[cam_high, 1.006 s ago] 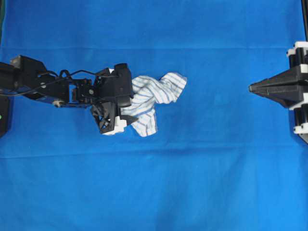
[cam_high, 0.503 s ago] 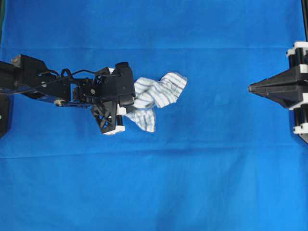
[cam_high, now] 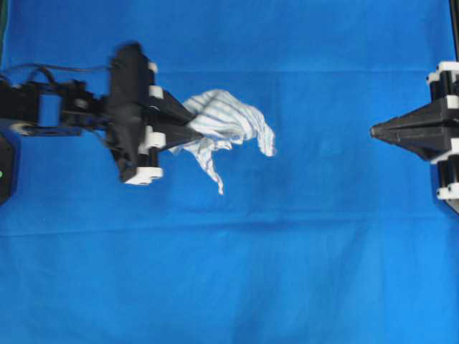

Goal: Hand over the towel.
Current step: 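Lift the towel with the left gripper toward the table center, then move the open right gripper toward the towel held by the left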

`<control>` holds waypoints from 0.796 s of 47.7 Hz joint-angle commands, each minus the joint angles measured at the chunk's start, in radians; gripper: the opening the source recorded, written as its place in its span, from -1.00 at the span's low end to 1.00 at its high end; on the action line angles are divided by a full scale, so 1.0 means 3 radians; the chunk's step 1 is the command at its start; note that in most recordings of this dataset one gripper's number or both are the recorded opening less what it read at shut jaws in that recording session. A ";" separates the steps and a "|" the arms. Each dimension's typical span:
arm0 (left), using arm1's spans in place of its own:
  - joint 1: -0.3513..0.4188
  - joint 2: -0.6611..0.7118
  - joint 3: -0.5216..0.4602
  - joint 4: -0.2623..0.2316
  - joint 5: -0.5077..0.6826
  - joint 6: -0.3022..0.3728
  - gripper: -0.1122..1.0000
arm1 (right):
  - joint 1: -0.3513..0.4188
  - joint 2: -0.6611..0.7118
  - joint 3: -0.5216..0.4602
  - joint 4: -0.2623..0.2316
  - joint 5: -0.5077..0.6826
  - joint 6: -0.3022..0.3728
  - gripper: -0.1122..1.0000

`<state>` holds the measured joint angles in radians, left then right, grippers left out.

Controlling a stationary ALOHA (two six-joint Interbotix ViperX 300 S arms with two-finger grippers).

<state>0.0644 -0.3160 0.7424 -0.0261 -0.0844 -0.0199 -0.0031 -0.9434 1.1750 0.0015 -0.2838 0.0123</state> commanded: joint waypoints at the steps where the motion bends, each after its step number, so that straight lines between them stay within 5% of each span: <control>1: -0.0026 -0.0256 -0.0092 0.0000 -0.0046 0.0005 -0.60 | 0.0005 0.0015 -0.0077 0.0005 0.0005 0.0005 -0.79; 28: -0.0087 -0.0476 -0.0066 0.0000 -0.0199 0.0005 -0.60 | -0.0010 0.0107 -0.0066 0.0026 -0.0061 0.0005 -0.79; 38: -0.0087 -0.0476 -0.0061 0.0000 -0.0194 0.0005 -0.61 | -0.0143 0.0348 -0.0123 0.0148 -0.0307 0.0010 -0.79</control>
<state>0.0399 -0.4495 0.7394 -0.0261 -0.1335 -0.0184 -0.0291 -0.8713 1.1750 0.0276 -0.3344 0.0138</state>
